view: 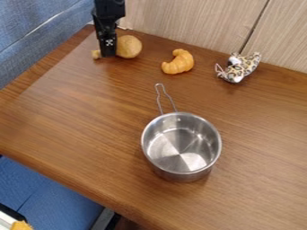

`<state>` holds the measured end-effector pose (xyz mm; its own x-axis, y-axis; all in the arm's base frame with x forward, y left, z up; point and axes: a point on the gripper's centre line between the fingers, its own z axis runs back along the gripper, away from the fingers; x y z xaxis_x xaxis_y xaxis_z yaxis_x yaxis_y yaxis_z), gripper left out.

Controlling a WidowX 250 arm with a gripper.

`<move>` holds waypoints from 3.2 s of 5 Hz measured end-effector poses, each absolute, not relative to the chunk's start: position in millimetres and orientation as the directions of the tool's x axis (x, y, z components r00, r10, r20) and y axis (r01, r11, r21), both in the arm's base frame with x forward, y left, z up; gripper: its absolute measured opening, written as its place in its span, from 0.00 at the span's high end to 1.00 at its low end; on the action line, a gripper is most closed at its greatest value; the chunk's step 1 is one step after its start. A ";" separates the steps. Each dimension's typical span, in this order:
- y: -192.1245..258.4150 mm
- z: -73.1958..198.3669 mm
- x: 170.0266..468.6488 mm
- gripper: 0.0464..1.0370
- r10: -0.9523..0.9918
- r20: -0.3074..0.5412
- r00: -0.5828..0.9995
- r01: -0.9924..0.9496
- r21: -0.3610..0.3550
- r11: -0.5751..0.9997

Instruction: Put the chicken thigh next to the silver pot

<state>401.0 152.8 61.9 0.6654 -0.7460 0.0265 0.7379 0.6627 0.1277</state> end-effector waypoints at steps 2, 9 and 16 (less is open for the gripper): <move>145.1 56.2 403.8 0.09 -0.784 0.049 0.618 0.780 0.081 0.620; 113.6 96.3 382.0 0.72 -0.664 0.096 0.741 0.652 0.129 0.747; 12.5 68.1 238.7 0.72 -0.032 -0.042 0.999 0.036 0.099 0.994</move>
<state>238.7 12.5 68.1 0.9986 -0.0323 -0.0418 0.0363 0.9944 0.0990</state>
